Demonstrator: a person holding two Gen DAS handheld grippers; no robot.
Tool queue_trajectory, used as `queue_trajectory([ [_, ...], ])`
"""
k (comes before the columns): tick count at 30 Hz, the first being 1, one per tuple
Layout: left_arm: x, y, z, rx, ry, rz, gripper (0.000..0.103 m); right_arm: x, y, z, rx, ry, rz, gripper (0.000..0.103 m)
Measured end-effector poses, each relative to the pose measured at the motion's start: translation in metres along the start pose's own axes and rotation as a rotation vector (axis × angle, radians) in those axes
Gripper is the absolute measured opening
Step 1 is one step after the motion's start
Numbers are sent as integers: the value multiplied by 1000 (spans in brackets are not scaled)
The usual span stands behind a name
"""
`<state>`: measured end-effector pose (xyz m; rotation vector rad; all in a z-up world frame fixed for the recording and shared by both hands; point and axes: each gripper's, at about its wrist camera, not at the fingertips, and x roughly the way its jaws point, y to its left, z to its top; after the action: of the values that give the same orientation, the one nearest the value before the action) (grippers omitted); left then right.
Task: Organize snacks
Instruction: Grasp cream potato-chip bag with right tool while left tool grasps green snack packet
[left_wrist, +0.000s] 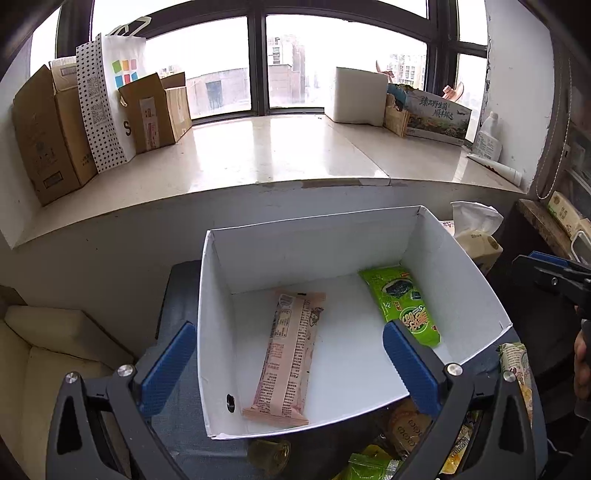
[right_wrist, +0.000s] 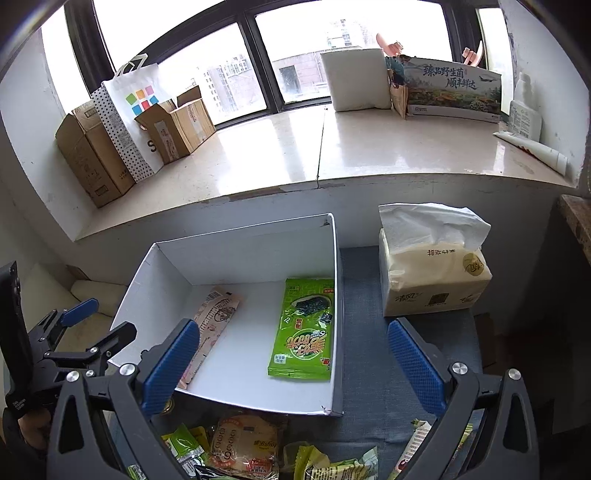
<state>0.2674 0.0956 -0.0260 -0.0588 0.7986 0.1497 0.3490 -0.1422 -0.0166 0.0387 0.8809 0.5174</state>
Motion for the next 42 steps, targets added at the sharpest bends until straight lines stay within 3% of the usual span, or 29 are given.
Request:
queue_trajectory([
  [3, -16, -1, -5, -6, -8, 25, 103, -21, 0, -8, 3, -66, -5, 103],
  [7, -41, -5, -20, -5, 4, 117, 103, -56, 3, -35, -20, -140, 1, 103],
  [11, -81, -13, -60, -9, -54, 26, 103, -88, -2, -79, -41, -158, 29, 103],
  [16, -130, -18, -118, -28, -143, -102, 103, -115, -20, -147, -25, -125, -137, 103],
  [18, -141, -22, -143, -32, -142, -90, 103, -120, -29, -175, 7, -105, -197, 103],
  [20, -143, -26, -165, -21, -78, -95, 103, -120, -39, -200, 43, -73, -234, 103],
  [23, -149, -36, -190, 6, -46, -38, 103, -114, -49, -221, 76, -27, -263, 103],
  [26, -156, -43, -205, 18, -39, -78, 103, -100, -53, -227, 87, 21, -246, 103],
  [30, -161, -51, -207, 32, -64, -114, 103, -82, -67, -212, 176, 7, -220, 103],
  [34, -160, -57, -206, 53, -73, -101, 103, -53, -87, -187, 288, 17, -170, 103],
  [37, -155, -56, -206, 54, -58, -96, 103, -28, -91, -174, 292, 65, -203, 103],
  [39, -151, -54, -206, 56, -47, -85, 103, -15, -94, -172, 308, 93, -214, 94],
  [40, -149, -53, -206, 54, -44, -77, 103, -9, -96, -173, 315, 113, -230, 76],
  [42, -145, -49, -207, 50, -34, -84, 103, 2, -97, -176, 323, 158, -202, 58],
])
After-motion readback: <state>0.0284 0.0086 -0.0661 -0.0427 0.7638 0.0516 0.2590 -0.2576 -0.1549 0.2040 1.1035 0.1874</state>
